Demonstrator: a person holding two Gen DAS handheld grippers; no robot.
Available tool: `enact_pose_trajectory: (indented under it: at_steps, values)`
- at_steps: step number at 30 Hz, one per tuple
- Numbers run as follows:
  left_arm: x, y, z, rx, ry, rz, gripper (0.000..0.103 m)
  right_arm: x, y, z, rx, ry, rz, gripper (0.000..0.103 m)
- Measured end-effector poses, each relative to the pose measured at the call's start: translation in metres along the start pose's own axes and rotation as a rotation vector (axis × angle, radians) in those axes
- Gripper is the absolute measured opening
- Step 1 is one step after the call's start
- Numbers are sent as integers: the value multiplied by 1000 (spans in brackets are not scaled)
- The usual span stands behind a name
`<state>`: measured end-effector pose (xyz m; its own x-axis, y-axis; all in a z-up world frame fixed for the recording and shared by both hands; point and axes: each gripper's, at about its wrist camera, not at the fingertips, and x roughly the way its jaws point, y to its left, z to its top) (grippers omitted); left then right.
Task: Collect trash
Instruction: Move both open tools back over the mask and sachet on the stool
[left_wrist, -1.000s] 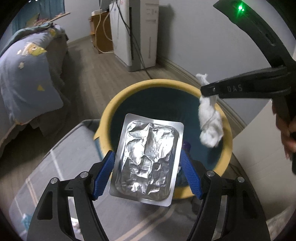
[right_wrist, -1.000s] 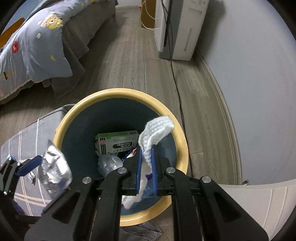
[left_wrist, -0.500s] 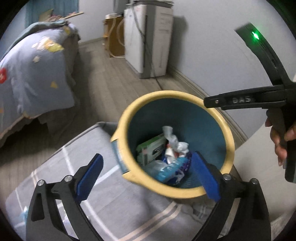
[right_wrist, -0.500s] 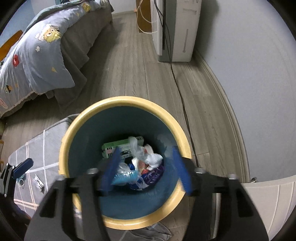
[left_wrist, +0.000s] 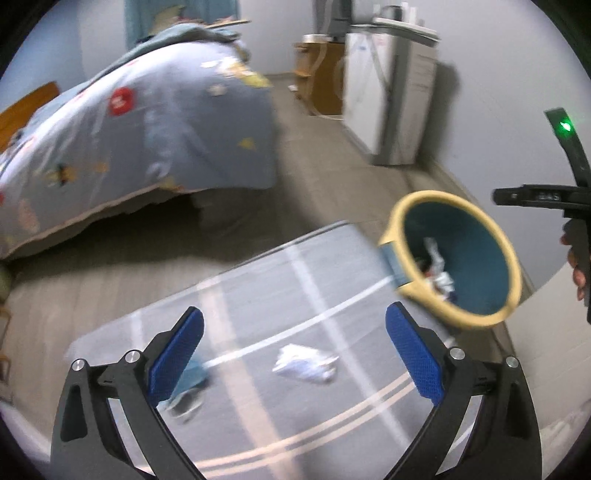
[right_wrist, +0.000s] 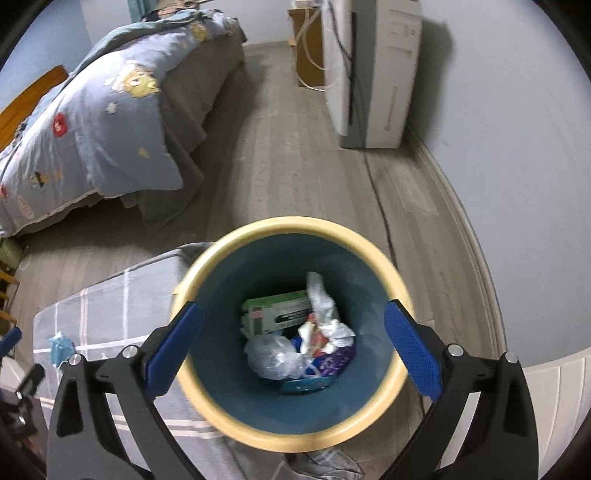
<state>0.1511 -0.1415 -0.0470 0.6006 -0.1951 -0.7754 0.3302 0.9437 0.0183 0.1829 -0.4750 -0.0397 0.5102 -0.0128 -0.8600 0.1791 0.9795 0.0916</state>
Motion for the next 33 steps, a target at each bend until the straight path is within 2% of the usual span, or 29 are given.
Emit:
enact_pose_trajectory:
  at_steps: [8,11,13,18,26,30,33]
  values:
    - [-33,77,-43,-19,77,135,98,-3,64,-12,-119,11,52,97]
    - [-30,101,-59,-93,78,131,98,0,91,-19,-170,15,72,97]
    - [-22,115,-65,-137,109,132,98,3,109,-25,-199,21,85,97]
    - [-13,124,-76,-89,119,150,98,15,152,-38,-277,33,107,97]
    - [24,132,-88,-19,172,149,98,47,229,-77,-597,48,77,97]
    - [38,133,-87,-8,185,109,98,67,249,-100,-725,89,65,97]
    - [45,133,-86,11,199,106,98,76,255,-110,-768,113,67,97]
